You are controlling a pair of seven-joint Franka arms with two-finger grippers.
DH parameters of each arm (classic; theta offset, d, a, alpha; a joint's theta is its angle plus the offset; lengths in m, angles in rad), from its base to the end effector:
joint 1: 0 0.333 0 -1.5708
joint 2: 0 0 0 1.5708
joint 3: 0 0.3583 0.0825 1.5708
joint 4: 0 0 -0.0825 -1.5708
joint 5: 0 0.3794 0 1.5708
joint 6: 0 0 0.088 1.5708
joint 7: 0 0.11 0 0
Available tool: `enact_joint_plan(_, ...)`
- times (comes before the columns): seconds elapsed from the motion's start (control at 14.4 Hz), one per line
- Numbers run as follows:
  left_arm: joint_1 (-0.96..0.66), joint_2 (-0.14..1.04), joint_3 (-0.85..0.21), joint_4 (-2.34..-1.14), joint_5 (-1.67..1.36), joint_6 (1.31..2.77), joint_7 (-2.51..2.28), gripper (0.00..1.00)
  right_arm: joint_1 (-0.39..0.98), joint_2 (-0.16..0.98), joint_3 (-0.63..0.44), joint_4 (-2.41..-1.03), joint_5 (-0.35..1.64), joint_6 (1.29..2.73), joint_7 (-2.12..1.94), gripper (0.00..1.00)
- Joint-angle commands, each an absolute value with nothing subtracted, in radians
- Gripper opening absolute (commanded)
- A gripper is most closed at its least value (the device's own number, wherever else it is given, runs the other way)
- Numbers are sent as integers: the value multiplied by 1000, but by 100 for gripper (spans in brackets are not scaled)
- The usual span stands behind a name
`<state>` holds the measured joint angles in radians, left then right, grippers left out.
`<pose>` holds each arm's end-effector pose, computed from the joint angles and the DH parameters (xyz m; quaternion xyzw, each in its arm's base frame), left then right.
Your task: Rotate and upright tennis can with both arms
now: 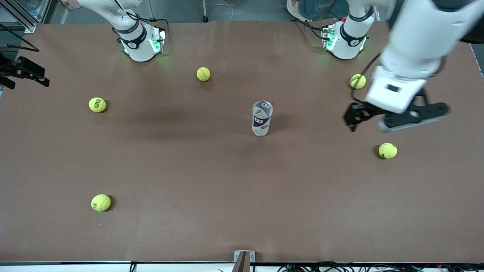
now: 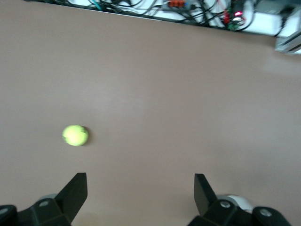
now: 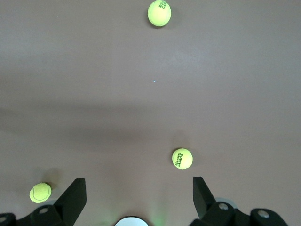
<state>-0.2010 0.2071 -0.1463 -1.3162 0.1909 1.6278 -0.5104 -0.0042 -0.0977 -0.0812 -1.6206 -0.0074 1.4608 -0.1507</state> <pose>0.6009 -0.1836 0.6694 -0.9919 -0.0831 -0.0816 0.0512 0.5012 -0.0464 0.6828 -0.9990 -0.0327 0.0310 0.0039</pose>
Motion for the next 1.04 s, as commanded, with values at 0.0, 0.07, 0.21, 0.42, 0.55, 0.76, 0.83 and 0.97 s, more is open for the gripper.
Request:
enact_joint_plan(0.0,-83,140,-156,-1350,131,1601,-340,100,-3,-138,-80,-1664,0,1471,-138,100)
enact_joint_plan(0.07,-42,123,-156,-1354,109,1591,-293,100,-6,-140,-80,-1664,5,1470,-132,100)
enact_joint_plan(0.21,20,92,-156,-1383,80,1586,-214,100,-8,-141,-80,-1664,11,1462,-126,100)
enact_joint_plan(0.42,101,31,-156,-1443,42,1594,-100,100,-5,-141,-78,-1663,12,1453,-80,100)
enact_joint_plan(0.55,114,35,-155,-1434,34,1594,-100,100,-5,-141,-78,-1663,12,1450,-81,100)
enact_joint_plan(0.76,113,66,-156,-1410,11,1588,-103,100,-3,-141,-78,-1663,12,1450,-81,100)
enact_joint_plan(0.83,114,66,-155,-1410,11,1588,-107,100,-2,-141,-78,-1663,12,1448,-81,100)
enact_joint_plan(0.97,104,71,-155,-1402,6,1588,-114,100,2,-141,-80,-1663,12,1445,-81,100)
